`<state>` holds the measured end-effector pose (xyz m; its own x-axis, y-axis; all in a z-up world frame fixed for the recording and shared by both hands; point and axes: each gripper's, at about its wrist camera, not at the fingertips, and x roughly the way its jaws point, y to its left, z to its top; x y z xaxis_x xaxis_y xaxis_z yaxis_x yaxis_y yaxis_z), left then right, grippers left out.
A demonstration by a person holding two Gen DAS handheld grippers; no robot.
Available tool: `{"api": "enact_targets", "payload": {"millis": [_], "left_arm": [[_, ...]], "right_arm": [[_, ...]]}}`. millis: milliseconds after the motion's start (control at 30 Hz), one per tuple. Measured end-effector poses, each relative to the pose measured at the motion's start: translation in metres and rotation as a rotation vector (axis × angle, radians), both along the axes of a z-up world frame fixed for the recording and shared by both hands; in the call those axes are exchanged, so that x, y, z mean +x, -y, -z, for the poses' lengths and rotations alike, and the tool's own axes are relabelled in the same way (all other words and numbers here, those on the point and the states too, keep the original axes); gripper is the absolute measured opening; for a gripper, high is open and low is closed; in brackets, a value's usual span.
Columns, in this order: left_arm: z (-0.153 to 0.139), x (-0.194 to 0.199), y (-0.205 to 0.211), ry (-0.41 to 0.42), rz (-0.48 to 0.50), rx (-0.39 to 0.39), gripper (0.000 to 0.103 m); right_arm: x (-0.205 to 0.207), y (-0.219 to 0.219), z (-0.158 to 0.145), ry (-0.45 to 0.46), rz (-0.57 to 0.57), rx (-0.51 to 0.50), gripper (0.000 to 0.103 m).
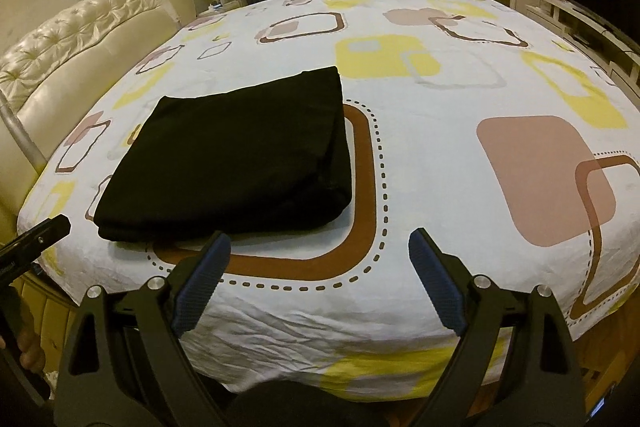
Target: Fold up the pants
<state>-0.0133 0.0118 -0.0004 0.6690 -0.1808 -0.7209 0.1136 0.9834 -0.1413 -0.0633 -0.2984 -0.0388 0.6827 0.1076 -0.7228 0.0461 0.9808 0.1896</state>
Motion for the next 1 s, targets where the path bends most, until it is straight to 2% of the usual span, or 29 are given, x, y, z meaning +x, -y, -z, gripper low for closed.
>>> {"api": "enact_targets", "payload": {"millis": [100,400,1000], "left_arm": [[-0.002,-0.002,0.002,0.015,0.016,0.005,0.085],[-0.008,-0.011,0.023,0.077,0.097,0.099,0.085],[-0.007,-0.006,0.014,0.070,0.022,0.078,0.085]], "right_arm": [[0.000,-0.002,0.001,-0.001,-0.005,-0.003,0.091],[0.000,-0.004,0.002,-0.002,-0.011,-0.025,0.092],[0.003,-0.006,0.010,-0.019,-0.016,-0.027,0.092]]}}
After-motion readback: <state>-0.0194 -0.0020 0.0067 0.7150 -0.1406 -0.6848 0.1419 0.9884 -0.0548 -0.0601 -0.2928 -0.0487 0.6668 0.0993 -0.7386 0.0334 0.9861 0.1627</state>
